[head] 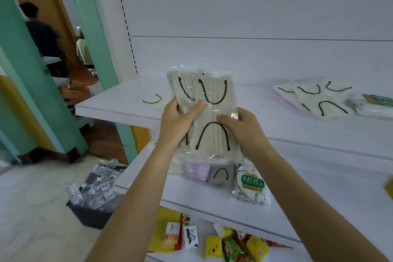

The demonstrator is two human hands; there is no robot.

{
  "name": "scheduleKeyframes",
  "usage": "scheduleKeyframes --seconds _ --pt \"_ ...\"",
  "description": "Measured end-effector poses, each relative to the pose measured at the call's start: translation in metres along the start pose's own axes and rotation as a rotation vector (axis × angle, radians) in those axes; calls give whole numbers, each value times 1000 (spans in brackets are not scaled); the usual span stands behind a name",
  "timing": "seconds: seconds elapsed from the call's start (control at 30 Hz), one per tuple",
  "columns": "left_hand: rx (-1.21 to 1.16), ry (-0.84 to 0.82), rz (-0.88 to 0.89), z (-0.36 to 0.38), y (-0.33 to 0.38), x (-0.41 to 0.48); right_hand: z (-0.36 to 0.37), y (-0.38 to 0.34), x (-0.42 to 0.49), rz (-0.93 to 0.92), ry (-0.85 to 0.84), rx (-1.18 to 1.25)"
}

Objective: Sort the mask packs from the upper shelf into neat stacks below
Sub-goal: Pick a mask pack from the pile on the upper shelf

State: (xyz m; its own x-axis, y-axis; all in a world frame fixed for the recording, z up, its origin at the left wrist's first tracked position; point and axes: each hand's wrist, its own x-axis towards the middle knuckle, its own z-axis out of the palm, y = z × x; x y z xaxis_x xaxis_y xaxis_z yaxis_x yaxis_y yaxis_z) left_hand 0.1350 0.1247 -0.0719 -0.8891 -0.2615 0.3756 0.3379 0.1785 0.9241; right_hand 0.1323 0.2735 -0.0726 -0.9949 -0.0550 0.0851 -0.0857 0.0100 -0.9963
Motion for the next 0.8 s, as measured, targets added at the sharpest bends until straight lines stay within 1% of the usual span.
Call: scheduleKeyframes --seconds 0.1,0.17,0.3,0.37,0.43,0.5,0.53,0.6,0.7,0.8 --pt "47 -11 -39 -16 -3 -17 13 12 -24 -10 169 -25" --pt "54 -33 -89 -25 -4 -27 18 17 -40 36 201 27" --pt "-57 -181 -110 -42 -9 -53 24 22 -66 90 92 9" --pt "-56 -230 -81 -50 -15 -64 27 28 -75 90 87 -22" --pt "-65 -241 -89 -61 -24 -73 30 37 -84 127 48 45" --pt "-49 -249 -126 -71 -36 -81 35 51 -95 189 -41 182" --pt "-47 -261 -155 -75 -42 -86 39 59 -100 221 -83 237" --pt "-80 -276 -255 -79 -58 -98 49 78 -109 248 -118 266" --pt "-37 -302 -425 -83 -89 -117 62 108 -120 258 -128 153" --pt "-1 -397 -569 -91 -123 -132 72 142 -129 313 -129 89"
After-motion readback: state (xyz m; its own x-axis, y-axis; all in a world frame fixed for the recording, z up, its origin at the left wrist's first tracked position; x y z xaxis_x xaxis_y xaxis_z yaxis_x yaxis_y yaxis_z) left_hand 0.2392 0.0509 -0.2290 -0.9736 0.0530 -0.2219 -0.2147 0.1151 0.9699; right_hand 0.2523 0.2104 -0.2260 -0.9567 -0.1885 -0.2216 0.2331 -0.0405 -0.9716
